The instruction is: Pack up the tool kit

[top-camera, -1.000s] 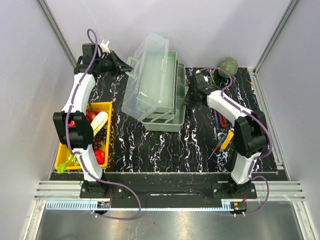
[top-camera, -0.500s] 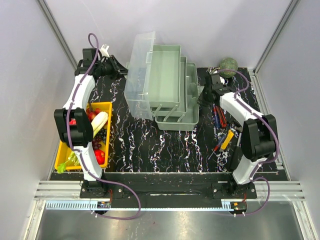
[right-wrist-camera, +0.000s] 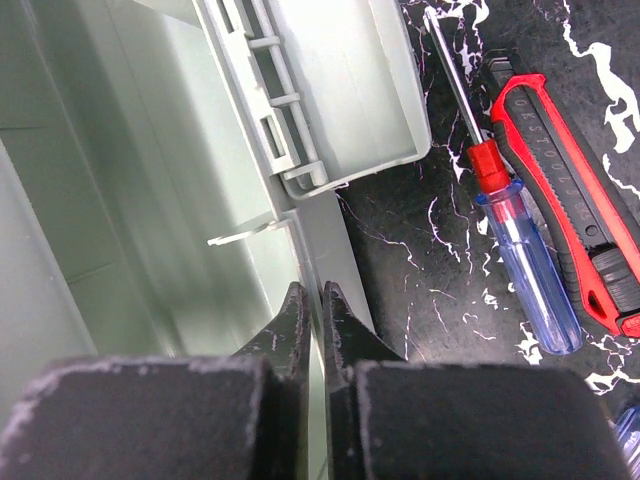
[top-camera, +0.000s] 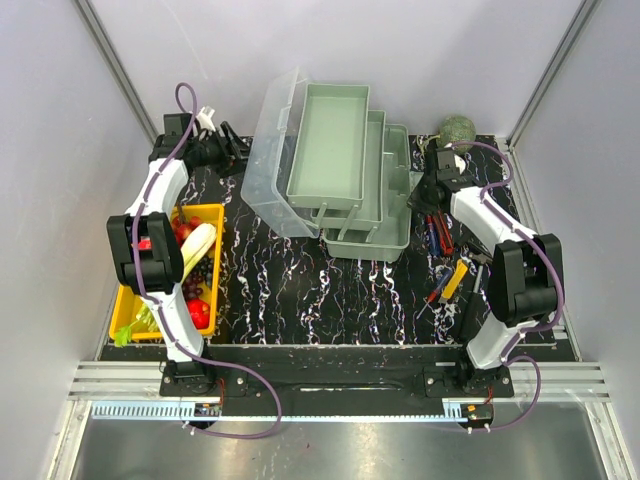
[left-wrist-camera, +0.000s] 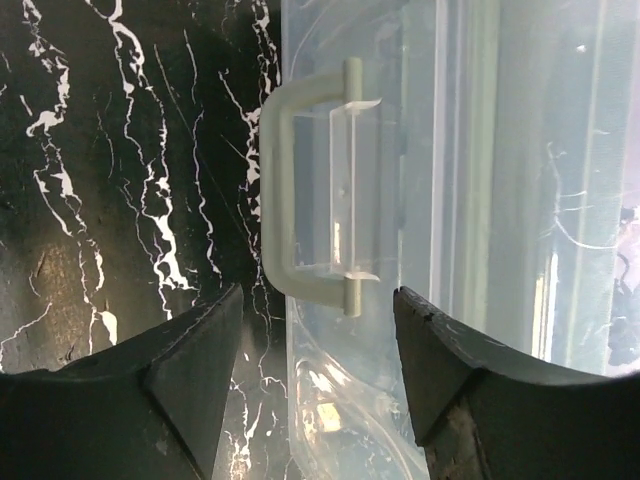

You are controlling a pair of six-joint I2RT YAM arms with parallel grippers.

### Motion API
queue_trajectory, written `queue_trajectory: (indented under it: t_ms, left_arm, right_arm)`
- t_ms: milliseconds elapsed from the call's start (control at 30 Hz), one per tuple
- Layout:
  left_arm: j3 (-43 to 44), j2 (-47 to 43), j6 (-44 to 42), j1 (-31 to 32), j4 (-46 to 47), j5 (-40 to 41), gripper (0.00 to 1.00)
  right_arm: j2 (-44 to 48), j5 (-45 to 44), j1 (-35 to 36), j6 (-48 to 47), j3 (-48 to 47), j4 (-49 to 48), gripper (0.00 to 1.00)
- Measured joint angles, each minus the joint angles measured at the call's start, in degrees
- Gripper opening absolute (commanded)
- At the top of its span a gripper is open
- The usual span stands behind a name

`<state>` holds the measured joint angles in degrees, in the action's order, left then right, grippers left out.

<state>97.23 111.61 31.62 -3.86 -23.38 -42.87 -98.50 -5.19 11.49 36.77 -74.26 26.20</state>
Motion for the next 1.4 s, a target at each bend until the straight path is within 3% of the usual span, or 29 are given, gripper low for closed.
queue_trajectory:
  t_ms: [300,900,1400]
  left_arm:
    - [-3.15,0.11,-2.14,-0.07,0.33,1.95,0.59]
    - [-7.89,1.05,-9.38,0.44,-2.45,24.98,0.52]
    - [-9.25,5.6,-10.75,1.77,-1.79,28.59,0.21]
  right_arm:
    - [0.31,0.81,-0.31,0.61,0.79,-1.07,0.08]
    - [0.24,1.92,-0.81,1.46,0.98,-1.36,0.11]
    - [-1.03,6.82,-2.71,1.92,0.79,-3.21,0.11]
